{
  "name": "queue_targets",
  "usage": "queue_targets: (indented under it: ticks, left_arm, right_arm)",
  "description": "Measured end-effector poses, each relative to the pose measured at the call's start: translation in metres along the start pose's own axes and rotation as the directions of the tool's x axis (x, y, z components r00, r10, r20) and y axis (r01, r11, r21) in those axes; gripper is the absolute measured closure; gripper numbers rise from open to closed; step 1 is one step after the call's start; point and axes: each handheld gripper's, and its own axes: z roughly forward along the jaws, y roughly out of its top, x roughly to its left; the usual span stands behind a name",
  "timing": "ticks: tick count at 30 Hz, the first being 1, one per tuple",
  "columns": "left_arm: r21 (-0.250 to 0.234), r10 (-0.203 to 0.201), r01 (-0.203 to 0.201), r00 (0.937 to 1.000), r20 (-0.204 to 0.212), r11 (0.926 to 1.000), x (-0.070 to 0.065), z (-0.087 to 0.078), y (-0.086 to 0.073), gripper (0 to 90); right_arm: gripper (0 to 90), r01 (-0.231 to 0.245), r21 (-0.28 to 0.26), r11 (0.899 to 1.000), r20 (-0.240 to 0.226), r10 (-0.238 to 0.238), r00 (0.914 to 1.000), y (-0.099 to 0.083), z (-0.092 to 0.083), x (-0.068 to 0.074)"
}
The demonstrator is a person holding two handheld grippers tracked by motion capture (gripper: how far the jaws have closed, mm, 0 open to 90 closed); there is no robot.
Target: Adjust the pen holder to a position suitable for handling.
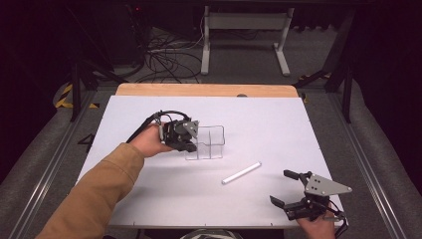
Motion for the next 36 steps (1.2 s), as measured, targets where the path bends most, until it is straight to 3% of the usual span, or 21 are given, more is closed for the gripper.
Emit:
queue_targets:
  ticks: [7,10,17,26,32,33,36]
  left_arm:
    - [0.009,0.068,-0.068,0.9976,-0.011,0.9977,0.0,-0.001,-0.001,88.0]
    - [0.011,0.058,-0.058,0.9983,0.007,0.9983,0.003,-0.001,-0.002,88.1]
    - [0.014,-0.033,0.032,0.9989,0.035,0.9994,0.007,-0.002,-0.002,87.0]
    - [0.014,-0.05,0.049,0.9979,0.042,0.9987,0.007,-0.003,-0.001,85.5]
    - [-0.023,-0.077,0.078,0.9968,0.02,0.9967,0.006,-0.012,-0.003,65.0]
    - [-0.034,-0.078,0.078,0.9969,-0.013,0.9964,0.004,-0.017,-0.005,61.9]
    - [-0.1,-0.119,0.115,0.9923,-0.034,0.9883,0.0,-0.029,-0.007,55.1]
  right_arm:
    - [5.3,0.0,0.005,1.0,-0.007,0.0,1.0,0.0,0.001,-0.001]
    - [5.3,-0.002,0.004,1.0,-0.007,0.002,1.0,0.0,0.001,-0.001]
    - [5.3,-0.001,0.008,1.0,-0.01,0.001,0.9999,-0.001,0.002,0.0]
    - [5.2,0.0,0.007,1.0,-0.017,0.0,0.9999,0.0,0.002,-0.001]
    - [5.1,0.004,0.006,1.0,-0.021,-0.004,0.9998,0.0,0.003,-0.001]
    - [5.1,0.004,0.005,1.0,-0.021,-0.004,0.9998,0.0,0.003,-0.001]
    - [5.1,0.004,0.004,1.0,-0.02,-0.004,0.9998,0.001,0.004,-0.001]
